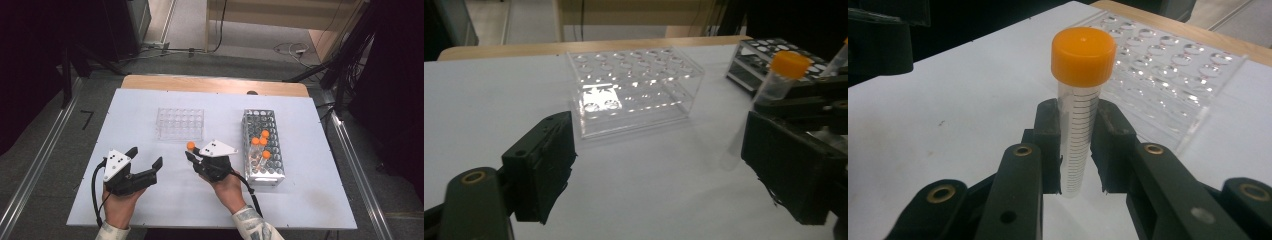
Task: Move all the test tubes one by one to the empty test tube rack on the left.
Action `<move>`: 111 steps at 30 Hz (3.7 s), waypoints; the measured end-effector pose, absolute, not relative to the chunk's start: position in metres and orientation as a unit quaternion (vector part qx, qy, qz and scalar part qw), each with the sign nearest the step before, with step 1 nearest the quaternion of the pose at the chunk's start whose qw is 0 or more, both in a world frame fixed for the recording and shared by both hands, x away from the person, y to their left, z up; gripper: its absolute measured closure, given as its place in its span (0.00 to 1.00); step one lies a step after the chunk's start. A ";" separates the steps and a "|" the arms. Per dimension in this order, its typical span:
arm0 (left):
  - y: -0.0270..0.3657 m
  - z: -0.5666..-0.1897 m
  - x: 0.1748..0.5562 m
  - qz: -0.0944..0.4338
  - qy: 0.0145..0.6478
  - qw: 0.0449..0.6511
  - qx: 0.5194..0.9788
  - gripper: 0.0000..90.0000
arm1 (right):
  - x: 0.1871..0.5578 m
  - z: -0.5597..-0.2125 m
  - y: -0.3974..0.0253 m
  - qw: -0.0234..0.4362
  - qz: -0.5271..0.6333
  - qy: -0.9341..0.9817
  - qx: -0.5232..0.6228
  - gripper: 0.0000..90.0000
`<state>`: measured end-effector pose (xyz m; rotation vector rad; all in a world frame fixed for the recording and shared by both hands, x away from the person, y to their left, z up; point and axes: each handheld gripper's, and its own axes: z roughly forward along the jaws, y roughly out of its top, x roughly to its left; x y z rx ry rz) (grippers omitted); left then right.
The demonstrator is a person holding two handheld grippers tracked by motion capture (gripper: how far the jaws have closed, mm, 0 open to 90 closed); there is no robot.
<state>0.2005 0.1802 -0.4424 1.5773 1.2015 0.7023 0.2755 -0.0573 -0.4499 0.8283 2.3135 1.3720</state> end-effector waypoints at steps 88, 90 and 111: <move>0.191 -0.390 0.332 0.337 0.503 0.484 0.632 0.79 | 0.265 -0.456 -0.072 0.132 0.492 0.806 0.302 0.34; 0.191 -0.390 0.334 0.335 0.504 0.484 0.632 0.79 | 0.264 -0.455 -0.073 0.134 0.493 0.805 0.302 0.34; 0.186 -0.422 0.341 0.318 0.516 0.459 0.649 0.79 | 0.261 -0.452 -0.076 0.135 0.500 0.801 0.302 0.34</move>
